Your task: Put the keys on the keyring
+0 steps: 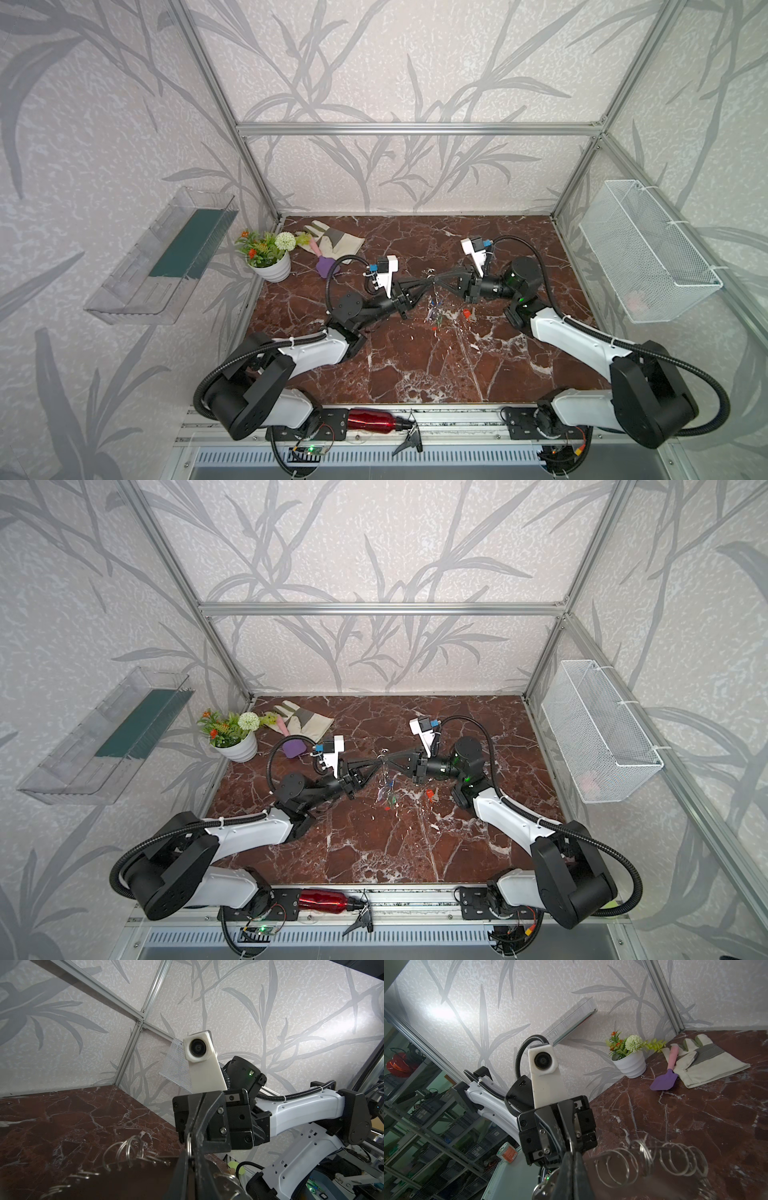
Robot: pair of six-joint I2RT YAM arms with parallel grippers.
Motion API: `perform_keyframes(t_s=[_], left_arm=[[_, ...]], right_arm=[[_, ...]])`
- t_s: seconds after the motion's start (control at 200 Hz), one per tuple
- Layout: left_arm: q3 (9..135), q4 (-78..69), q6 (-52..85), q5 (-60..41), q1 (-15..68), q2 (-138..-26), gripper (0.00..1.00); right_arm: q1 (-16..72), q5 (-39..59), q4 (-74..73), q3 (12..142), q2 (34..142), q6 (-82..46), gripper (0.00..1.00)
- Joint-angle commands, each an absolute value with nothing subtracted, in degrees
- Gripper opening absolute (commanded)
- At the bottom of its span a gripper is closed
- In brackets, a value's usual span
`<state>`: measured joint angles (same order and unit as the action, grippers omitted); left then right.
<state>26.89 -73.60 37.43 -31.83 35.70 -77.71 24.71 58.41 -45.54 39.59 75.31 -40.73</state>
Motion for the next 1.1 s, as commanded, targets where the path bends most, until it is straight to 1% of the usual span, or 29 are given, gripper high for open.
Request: perform_keyframes(t_s=[0.0, 0.045, 0.155, 0.26, 0.41, 0.515, 0.6, 0.74, 0.85, 0.955, 1.045, 1.095], left_arm=[[25.75, -70.37, 37.48, -29.83, 34.02, -71.9, 0.24], [25.42, -67.0, 36.98, -29.5, 33.61, -69.66, 0.3], [26.67, -54.1, 34.82, -29.94, 32.64, -64.08, 0.39], [30.19, -43.09, 31.47, -37.34, 31.84, -61.03, 0.48], [39.02, -21.49, 20.97, -47.16, 31.12, -59.59, 0.5], [43.47, -15.02, 15.82, -49.7, 30.68, -60.07, 0.5], [46.83, -11.97, 13.82, -51.96, 30.34, -62.13, 0.49], [51.41, -8.58, 12.35, -55.37, 30.31, -66.63, 0.42], [52.42, -10.23, 13.35, -57.52, 30.26, -68.56, 0.37], [52.55, -11.88, 14.2, -59.33, 30.32, -69.19, 0.3], [51.86, -13.93, 15.48, -59.9, 30.3, -69.24, 0.27], [51.61, -14.38, 15.81, -60.0, 30.28, -69.17, 0.23]], right_arm=[[24.41, 58.87, -37.82, 42.77, 71.78, -33.78, 0.0], [24.37, 58.87, -36.3, 43.36, 71.31, -32.72, 0.0], [24.37, 59.37, -35.05, 44.12, 70.98, -31.64, 0.0], [24.43, 61.16, -35.67, 44.69, 71.19, -31.82, 0.0], [24.43, 63.69, -36.82, 45.26, 71.45, -32.12, 0.0], [24.35, 65.19, -39.47, 45.09, 72.01, -33.69, 0.0], [24.36, 66.28, -42.0, 44.92, 72.83, -35.92, 0.0], [24.52, 67.58, -48.29, 44.43, 73.9, -40.3, 0.0], [24.69, 68.02, -49.32, 44.3, 74.18, -40.98, 0.0], [24.78, 68.03, -49.17, 44.12, 74.18, -40.96, 0.0], [24.83, 68.11, -48.96, 44.14, 74.35, -40.87, 0.0], [24.92, 68.2, -48.95, 44.19, 74.38, -40.78, 0.0]])
